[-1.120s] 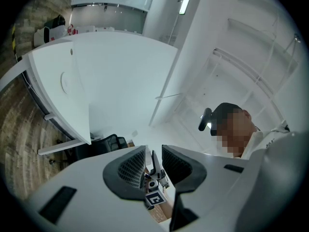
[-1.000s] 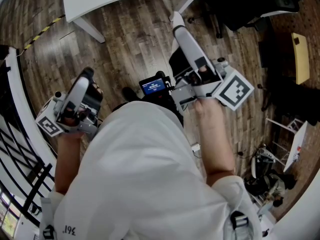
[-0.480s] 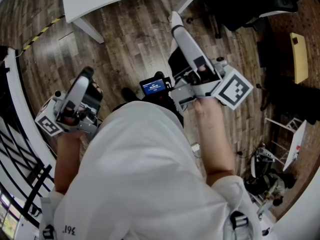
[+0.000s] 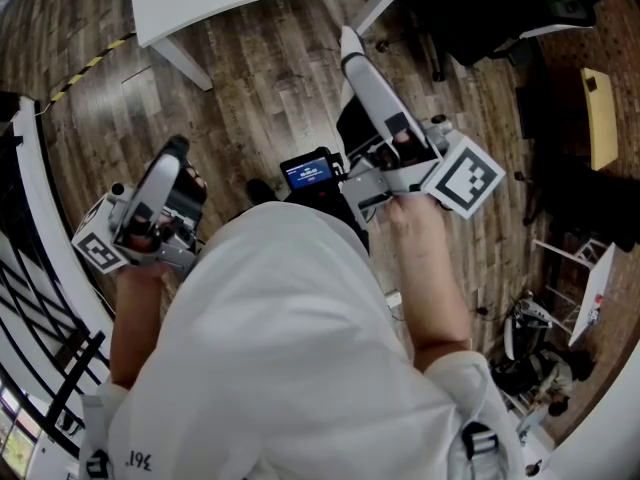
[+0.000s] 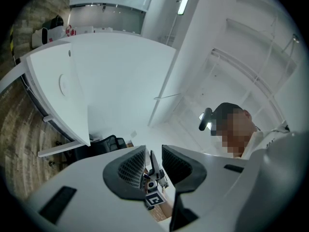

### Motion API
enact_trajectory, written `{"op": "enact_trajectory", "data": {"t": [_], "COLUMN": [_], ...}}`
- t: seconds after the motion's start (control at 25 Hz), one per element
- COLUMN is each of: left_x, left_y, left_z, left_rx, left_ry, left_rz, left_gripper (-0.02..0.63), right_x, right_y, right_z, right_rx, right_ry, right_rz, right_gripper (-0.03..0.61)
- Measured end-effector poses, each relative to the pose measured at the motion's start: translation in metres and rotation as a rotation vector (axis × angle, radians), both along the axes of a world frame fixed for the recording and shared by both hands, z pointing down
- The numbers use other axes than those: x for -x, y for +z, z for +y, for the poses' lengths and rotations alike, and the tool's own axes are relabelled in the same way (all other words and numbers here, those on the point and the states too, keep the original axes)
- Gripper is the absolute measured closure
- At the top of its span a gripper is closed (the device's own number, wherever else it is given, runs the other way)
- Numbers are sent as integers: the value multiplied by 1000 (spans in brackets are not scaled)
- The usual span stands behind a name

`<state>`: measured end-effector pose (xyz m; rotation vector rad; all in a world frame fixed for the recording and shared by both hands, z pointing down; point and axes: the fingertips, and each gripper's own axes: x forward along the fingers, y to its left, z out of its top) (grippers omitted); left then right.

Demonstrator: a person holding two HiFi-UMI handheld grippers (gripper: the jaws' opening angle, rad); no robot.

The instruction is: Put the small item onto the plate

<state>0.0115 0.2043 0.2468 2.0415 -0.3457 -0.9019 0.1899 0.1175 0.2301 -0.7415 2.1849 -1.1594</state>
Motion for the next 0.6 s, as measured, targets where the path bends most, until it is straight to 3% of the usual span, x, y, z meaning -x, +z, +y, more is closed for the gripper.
{"op": "enact_trajectory", "data": {"t": [0.6], "left_x": [34], "left_y": [-1], "left_z": [1], "left_rx": [6], "left_ry": [-52], "left_rz": [-2], "left_gripper": [503], "right_x": [45], "right_y": [-3], "right_z": [-14], "right_rx": [3], "right_ry": [-74], "right_rz": [28], "right_gripper": [256]}}
